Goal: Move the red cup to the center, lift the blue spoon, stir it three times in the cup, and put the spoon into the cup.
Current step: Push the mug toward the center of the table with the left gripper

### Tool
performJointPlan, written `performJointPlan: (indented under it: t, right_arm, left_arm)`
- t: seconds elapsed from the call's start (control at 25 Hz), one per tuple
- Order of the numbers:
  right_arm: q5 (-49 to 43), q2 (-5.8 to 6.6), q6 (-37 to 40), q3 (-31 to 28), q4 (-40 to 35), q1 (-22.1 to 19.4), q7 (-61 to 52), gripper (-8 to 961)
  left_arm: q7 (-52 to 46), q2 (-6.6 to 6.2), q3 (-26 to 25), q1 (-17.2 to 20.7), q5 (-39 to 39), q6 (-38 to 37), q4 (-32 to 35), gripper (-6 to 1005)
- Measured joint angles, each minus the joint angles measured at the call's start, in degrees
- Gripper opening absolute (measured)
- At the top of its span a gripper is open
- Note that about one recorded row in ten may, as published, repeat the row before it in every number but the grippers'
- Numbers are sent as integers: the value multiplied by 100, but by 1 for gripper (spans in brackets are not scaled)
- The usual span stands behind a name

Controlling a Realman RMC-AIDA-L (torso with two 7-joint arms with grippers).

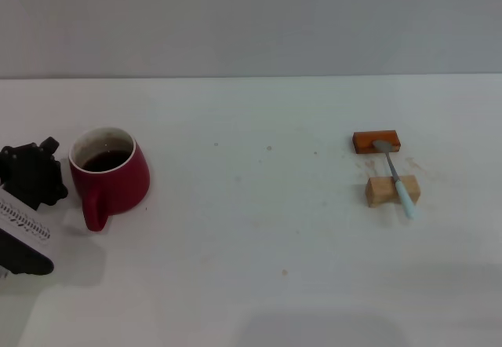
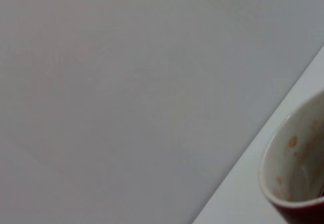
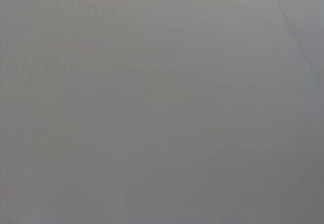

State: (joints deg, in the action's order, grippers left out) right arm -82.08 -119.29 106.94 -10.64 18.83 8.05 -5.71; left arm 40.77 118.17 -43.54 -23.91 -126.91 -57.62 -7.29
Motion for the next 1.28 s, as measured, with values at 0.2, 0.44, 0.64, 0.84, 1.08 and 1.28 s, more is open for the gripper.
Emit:
performJointPlan:
  t: [0.2, 0.44, 0.64, 0.84, 1.08, 1.28]
  right_arm:
    - [14, 2, -22, -8, -5, 22, 0, 731]
    - [18, 2, -42, -7, -14, 63, 0, 731]
    - [24, 0, -42, -1, -20, 81, 0, 731]
    - [13, -11, -43, 0, -16, 82, 0, 731]
    - [0, -15, 1, 0, 6, 82, 0, 731]
    - [-1, -21, 9, 8, 15, 47, 0, 730]
  left_arm:
    - [3, -4, 45, -62, -230, 14, 39, -1]
    - [5, 5, 223, -100, -270, 15, 6, -1]
    - [-4, 22, 307, -142, -373, 15, -41, -1]
    - [-55, 39, 420, -157, -496, 43, -265, -1]
    - [-57, 55, 626, -194, -539, 149, -522, 0]
    - [-59, 58, 846, -166, -544, 205, -757, 0]
